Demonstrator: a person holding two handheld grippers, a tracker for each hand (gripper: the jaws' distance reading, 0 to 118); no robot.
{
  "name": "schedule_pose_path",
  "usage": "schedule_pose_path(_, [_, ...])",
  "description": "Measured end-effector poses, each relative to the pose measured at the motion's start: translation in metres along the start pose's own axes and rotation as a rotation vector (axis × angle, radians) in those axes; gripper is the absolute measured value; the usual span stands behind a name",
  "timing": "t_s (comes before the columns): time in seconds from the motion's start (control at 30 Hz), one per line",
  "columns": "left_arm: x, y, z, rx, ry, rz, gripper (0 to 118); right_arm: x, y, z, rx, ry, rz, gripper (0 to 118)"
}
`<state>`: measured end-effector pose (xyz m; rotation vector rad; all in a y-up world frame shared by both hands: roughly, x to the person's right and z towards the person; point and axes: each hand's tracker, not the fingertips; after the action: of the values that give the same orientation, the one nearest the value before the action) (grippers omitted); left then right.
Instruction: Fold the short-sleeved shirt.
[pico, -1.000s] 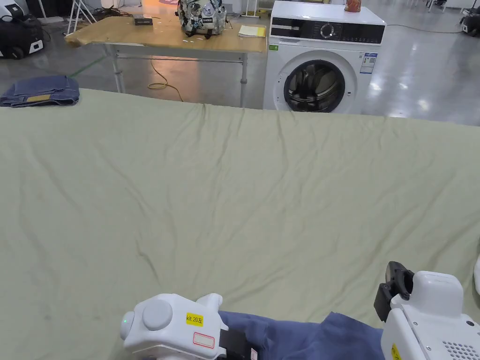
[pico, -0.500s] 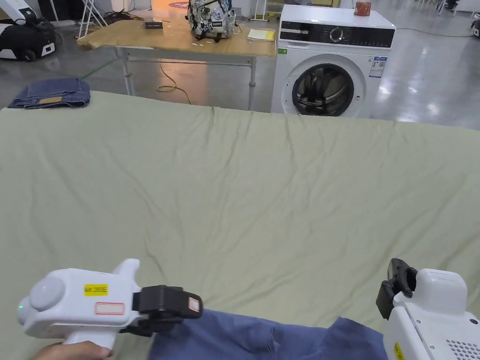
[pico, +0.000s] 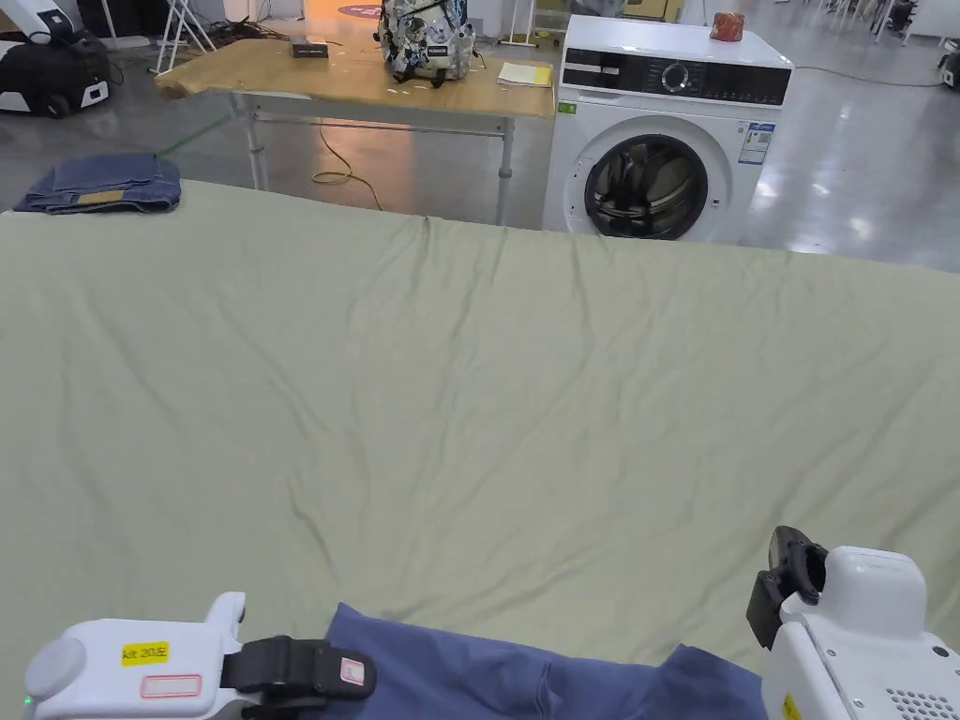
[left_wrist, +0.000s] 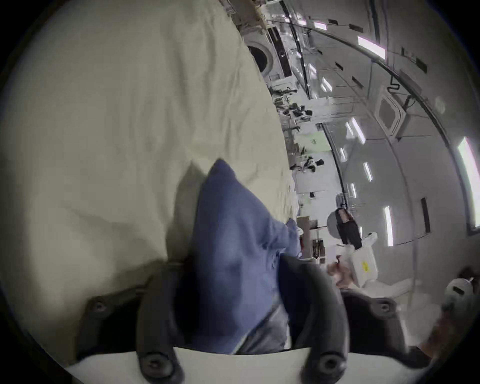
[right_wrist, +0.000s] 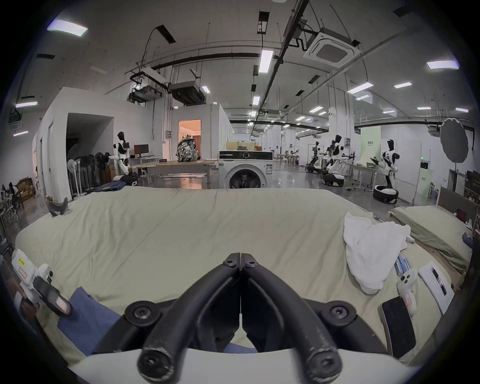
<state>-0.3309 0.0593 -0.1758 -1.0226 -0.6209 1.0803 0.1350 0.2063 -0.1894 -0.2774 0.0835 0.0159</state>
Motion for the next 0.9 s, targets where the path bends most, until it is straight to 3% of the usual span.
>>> schedule_pose_path(0.07, [0.014,-0.011,-0.014,-0.023,0.054,-0.037,14,0.000,0.000,0.000,-0.003,0.000,-0.006,0])
schedule_pose_path(0.17, [0.023,-0.018,-0.018,0.009,0.087,-0.068,7,-0.001,0.000,0.001,-0.002,-0.002,-0.010,0])
schedule_pose_path(0.23, [0.017,-0.009,-0.007,0.042,0.088,-0.044,6,-0.002,-0.001,0.002,-0.001,-0.003,-0.010,0])
schedule_pose_path(0.57, [0.067,0.010,0.070,0.095,0.197,-0.194,5,-0.009,0.005,0.001,0.010,0.019,0.001,0])
schedule_pose_path(0.8, [0.105,0.011,0.148,0.229,0.432,-0.239,5,-0.016,0.008,-0.003,0.012,0.045,0.006,0])
schedule_pose_path(0.9, [0.124,0.006,0.149,0.253,0.450,-0.252,5,-0.020,0.008,-0.004,0.012,0.054,0.009,0])
